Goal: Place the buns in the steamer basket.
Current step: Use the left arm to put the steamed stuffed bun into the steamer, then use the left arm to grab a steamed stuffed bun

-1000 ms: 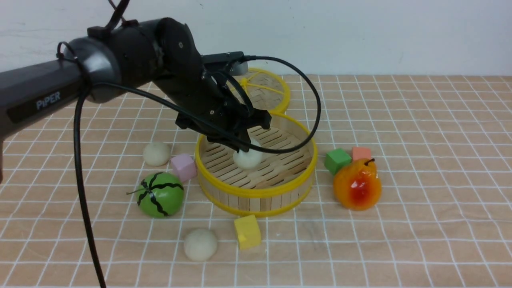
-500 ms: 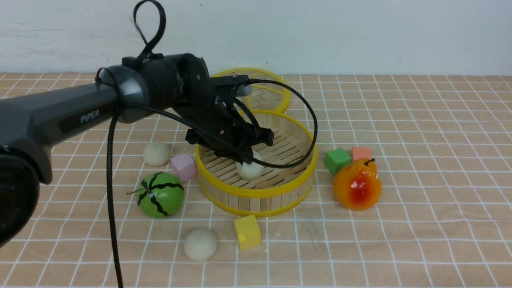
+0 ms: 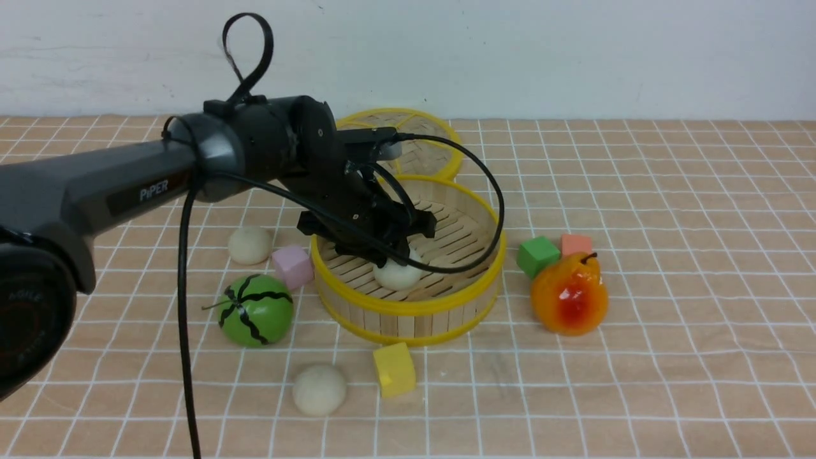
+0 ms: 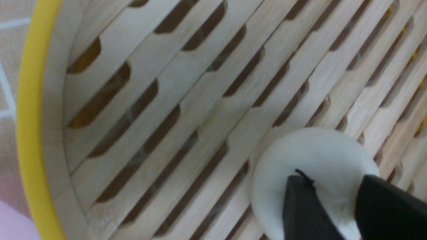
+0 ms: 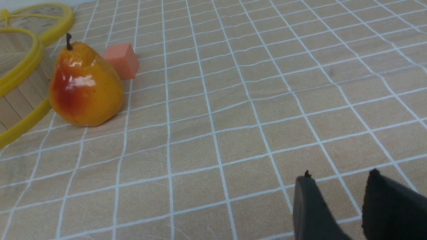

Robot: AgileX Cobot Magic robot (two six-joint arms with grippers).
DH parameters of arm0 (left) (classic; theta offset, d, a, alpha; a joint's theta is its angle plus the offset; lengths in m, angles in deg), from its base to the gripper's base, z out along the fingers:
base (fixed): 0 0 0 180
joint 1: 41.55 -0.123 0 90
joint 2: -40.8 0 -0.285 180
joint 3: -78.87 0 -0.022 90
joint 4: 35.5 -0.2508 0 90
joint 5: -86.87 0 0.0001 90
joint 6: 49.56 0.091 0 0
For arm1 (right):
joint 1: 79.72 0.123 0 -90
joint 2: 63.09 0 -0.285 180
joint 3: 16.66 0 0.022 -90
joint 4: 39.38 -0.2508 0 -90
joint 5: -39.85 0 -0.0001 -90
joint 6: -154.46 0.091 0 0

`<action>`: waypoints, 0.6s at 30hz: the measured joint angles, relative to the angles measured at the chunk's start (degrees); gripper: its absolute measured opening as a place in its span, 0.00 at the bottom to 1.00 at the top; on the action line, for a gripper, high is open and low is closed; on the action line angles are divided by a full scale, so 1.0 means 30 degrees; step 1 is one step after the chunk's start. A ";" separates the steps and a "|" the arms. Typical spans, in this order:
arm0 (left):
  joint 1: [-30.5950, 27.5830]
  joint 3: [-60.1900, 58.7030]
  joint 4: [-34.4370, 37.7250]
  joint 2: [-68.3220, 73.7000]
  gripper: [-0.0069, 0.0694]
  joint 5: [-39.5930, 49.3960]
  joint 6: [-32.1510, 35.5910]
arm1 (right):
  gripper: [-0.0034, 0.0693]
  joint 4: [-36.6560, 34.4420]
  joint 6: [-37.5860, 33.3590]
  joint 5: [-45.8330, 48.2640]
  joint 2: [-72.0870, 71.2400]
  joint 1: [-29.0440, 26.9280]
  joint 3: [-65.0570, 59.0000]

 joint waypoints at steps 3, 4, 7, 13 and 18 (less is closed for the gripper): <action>0.0000 0.0000 0.0000 -0.0019 0.48 0.0206 0.0000 | 0.38 0.0000 0.0000 0.0000 0.0000 0.0000 0.0000; 0.0000 0.0000 0.0000 -0.0036 0.49 0.0356 0.0000 | 0.38 0.0000 0.0000 0.0000 0.0000 0.0000 0.0000; -0.0021 0.0000 -0.0073 -0.0281 0.50 0.0838 0.0000 | 0.38 0.0000 0.0000 0.0000 0.0000 0.0000 0.0000; -0.0370 0.0000 -0.0463 -0.1601 0.50 0.2011 0.0000 | 0.38 0.0000 0.0000 0.0000 0.0000 0.0000 0.0000; -0.1550 0.0000 -0.0504 -0.2970 0.50 0.3455 -0.0601 | 0.38 0.0000 0.0000 0.0000 0.0000 0.0000 0.0000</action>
